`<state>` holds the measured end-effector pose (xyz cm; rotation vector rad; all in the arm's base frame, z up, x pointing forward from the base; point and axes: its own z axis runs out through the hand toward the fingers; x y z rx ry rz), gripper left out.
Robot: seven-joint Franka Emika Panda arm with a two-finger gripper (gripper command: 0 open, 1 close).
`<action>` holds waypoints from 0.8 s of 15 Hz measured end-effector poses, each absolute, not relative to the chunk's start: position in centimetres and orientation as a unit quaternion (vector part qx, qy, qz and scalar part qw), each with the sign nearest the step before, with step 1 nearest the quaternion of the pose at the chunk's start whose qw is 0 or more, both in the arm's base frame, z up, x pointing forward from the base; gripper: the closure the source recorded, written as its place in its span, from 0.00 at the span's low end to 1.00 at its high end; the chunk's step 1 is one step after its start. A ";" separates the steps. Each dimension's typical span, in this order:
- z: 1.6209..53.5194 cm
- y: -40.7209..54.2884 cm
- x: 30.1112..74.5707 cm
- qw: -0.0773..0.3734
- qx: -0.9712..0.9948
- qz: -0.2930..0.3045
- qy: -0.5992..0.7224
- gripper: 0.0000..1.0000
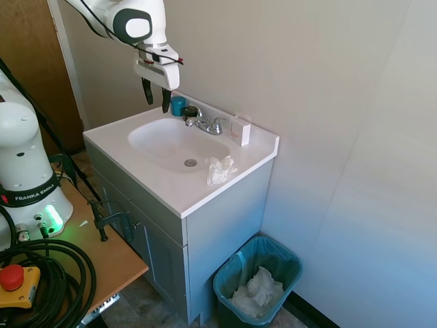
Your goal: Throw the tissue in the trash bin
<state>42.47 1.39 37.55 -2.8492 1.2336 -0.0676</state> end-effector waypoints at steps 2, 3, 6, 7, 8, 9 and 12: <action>37.5 1.3 42.4 0.015 -0.917 -0.020 0.398 0.00; 37.6 1.0 42.6 0.011 -0.914 -0.027 0.405 0.00; 38.4 -3.6 43.2 0.003 -0.890 -0.063 0.452 0.00; 38.5 -6.2 43.2 0.000 -0.877 -0.077 0.475 0.00; 38.2 -8.7 43.2 -0.002 -0.864 -0.086 0.497 0.00; 37.6 -10.9 43.2 -0.005 -0.853 -0.091 0.514 0.00; 34.0 -15.9 44.2 -0.015 -0.824 -0.092 0.559 0.00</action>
